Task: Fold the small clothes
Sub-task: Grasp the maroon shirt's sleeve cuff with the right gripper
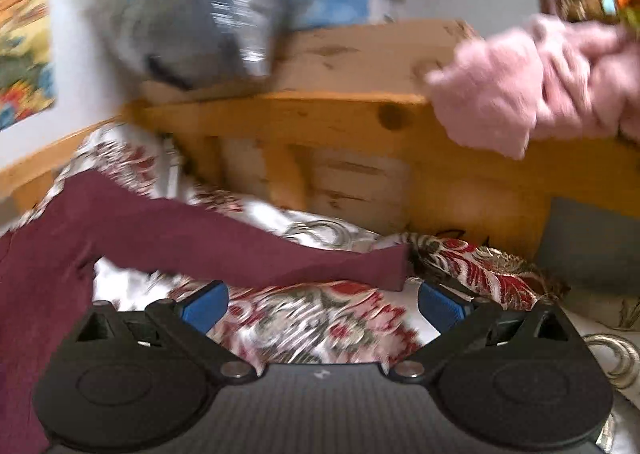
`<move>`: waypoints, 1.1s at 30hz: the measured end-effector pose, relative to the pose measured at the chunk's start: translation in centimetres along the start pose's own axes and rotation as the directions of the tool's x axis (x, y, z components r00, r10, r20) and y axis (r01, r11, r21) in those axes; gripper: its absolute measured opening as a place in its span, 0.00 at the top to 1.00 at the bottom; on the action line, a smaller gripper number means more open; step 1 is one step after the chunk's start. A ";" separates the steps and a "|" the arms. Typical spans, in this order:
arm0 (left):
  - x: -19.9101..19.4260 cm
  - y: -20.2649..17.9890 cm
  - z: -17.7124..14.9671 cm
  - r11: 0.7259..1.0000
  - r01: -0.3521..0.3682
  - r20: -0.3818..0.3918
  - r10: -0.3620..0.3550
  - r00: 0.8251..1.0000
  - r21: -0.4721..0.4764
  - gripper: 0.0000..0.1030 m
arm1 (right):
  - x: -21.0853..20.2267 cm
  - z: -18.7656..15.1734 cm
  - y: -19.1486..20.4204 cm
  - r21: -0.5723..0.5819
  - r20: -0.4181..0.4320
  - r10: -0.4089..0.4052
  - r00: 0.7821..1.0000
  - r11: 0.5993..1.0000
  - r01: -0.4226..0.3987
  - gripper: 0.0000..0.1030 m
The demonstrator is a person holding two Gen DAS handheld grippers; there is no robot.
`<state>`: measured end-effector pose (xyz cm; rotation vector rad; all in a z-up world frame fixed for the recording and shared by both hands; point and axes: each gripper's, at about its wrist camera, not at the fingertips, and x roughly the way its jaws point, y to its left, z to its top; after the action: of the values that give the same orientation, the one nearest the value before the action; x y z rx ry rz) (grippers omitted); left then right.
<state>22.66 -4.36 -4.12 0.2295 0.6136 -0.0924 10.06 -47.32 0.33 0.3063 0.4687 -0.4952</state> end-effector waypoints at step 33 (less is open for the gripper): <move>-2.0 6.2 -0.3 0.976 -0.143 0.086 0.158 0.984 -0.163 0.01 | -1.0 6.0 13.7 -0.179 0.283 0.017 0.959 0.983 0.035 0.88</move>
<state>21.80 1.77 -2.04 0.1184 0.5009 0.0904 18.51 -37.79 8.22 0.0540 0.2328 -0.4921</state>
